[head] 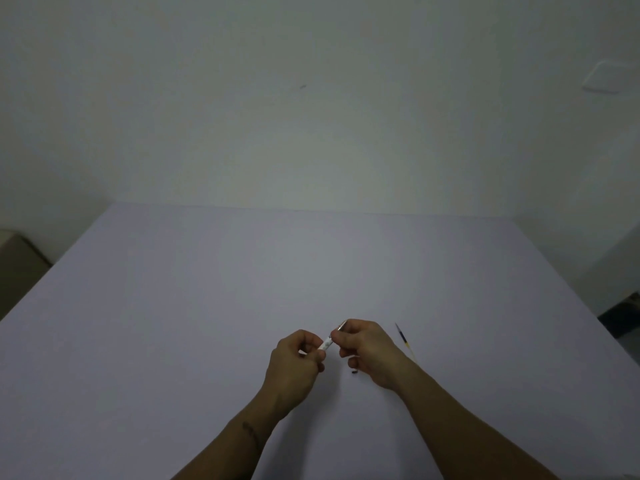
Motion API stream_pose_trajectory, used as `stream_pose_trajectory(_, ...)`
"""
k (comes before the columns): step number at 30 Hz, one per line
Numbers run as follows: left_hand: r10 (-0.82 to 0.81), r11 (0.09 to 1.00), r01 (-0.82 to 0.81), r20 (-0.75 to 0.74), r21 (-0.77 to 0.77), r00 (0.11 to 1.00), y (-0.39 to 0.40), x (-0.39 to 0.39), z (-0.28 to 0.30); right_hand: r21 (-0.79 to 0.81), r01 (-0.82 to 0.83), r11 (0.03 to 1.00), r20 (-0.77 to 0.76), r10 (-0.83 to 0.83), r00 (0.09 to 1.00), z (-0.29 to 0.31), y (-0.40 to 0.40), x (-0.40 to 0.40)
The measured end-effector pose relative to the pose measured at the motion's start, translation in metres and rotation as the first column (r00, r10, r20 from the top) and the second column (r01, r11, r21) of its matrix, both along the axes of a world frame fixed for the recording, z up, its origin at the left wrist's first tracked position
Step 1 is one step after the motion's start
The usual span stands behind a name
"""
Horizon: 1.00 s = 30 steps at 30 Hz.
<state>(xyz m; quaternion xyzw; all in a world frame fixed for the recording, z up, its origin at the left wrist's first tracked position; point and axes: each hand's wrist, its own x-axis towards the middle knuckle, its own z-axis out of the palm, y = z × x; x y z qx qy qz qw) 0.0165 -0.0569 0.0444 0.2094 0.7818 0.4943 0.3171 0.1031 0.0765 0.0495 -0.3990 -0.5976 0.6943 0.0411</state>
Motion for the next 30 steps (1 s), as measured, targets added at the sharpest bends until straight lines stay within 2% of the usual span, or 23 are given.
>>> stream_pose_trajectory(4, -0.009, 1.0, 0.01, -0.01, 0.013, 1.0, -0.0002, 0.0002, 0.0005, -0.004, 0.009, 1.0, -0.012, -0.009, 1.0, -0.0001, -0.0013, -0.0001)
stream_pose_trajectory(9, 0.006, 1.0, -0.006, -0.021, 0.009, 1.0, -0.001, -0.0001, 0.0016, -0.141, -0.006, 0.99, -0.114, -0.01, 0.993, 0.0035, 0.0022, 0.0041)
stream_pose_trajectory(16, -0.01, 1.0, 0.01, -0.017, -0.007, 1.0, -0.0017, 0.002, -0.0003, -0.036, 0.032, 0.999, -0.01, -0.032, 0.999, -0.0005, -0.0019, 0.0023)
stream_pose_trajectory(23, 0.005, 1.0, -0.005, -0.024, -0.005, 1.0, -0.0019, -0.003, 0.0025, -0.12, 0.011, 0.993, -0.095, -0.023, 0.995, 0.0028, 0.001, 0.0057)
stream_pose_trajectory(30, -0.016, 1.0, 0.016, -0.022, -0.009, 1.0, -0.0007, -0.0004, 0.0037, -0.024, 0.032, 0.999, -0.038, -0.033, 0.999, 0.0003, -0.0003, 0.0035)
